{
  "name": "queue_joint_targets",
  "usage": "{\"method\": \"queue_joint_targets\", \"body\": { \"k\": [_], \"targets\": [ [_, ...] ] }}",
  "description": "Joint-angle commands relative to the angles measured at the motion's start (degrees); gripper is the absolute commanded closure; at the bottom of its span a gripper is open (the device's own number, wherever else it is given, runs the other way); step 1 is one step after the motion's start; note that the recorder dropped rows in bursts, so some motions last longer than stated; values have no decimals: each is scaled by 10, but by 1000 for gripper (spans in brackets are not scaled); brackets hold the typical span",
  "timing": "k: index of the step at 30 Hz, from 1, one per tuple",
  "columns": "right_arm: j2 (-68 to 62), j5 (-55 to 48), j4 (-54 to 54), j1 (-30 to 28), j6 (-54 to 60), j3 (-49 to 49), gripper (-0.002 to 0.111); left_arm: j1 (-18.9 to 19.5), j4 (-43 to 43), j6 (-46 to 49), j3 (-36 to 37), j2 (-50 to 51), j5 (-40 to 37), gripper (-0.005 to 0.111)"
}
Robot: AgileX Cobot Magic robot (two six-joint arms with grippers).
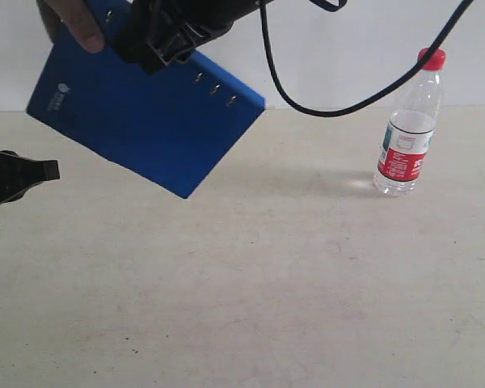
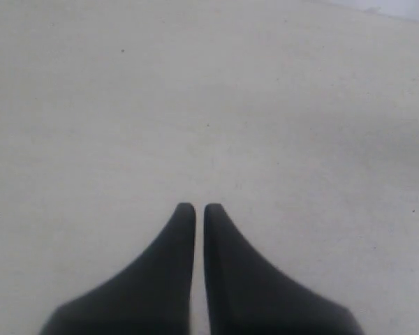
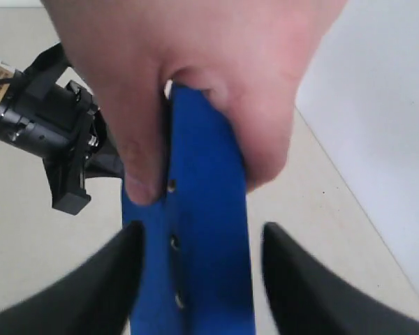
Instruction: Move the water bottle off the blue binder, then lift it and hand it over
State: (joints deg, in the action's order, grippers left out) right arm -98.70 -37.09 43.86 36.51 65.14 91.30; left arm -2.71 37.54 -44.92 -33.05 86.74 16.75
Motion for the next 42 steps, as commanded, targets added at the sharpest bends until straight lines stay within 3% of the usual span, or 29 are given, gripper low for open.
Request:
{"method": "queue_joint_targets", "body": {
  "k": [1, 5, 7, 9, 12, 13, 14, 18, 22, 28, 32, 36, 39, 42],
  "targets": [
    [10, -8, -3, 0, -17, 3, 30, 1, -12, 34, 3, -45, -6, 102],
    [31, -10, -59, 0, -62, 3, 30, 1, -12, 68, 3, -94, -56, 102],
    [59, -18, -145, 0, -130, 3, 31, 1, -12, 77, 3, -127, -95, 102],
    [94, -38, -255, 0, -250, 3, 38, 1, -9, 77, 4, -167, -125, 102],
    [156, -106, -425, 0, -412, 3, 77, 1, -9, 77, 12, -241, -136, 102],
    [179, -140, -466, 0, -445, 3, 98, 1, -9, 77, 16, -272, -136, 102],
    [203, -163, -498, 0, -468, 3, 107, 1, -9, 76, 22, -304, -138, 102],
    [306, -186, -544, 0, -527, 2, 107, 1, -9, 69, 44, -438, -174, 102],
    [445, -153, -542, 0, -569, -50, 109, 1, 11, 73, 73, -577, -293, 102],
    [711, -42, -484, 0, -569, -270, 109, 1, 18, 73, 130, -722, -330, 102],
    [823, 154, -478, 0, -671, -489, 109, 1, 18, 73, 141, -772, -330, 102],
    [815, 421, -473, 0, -704, -688, 109, 1, 18, 73, 148, -786, -331, 102],
    [753, 502, -468, 0, -704, -783, 109, 1, 3, 73, 151, -786, -348, 102],
    [693, 520, -419, 0, -704, -830, 109, 1, -38, 73, 151, -786, -362, 102]
  ]
}}
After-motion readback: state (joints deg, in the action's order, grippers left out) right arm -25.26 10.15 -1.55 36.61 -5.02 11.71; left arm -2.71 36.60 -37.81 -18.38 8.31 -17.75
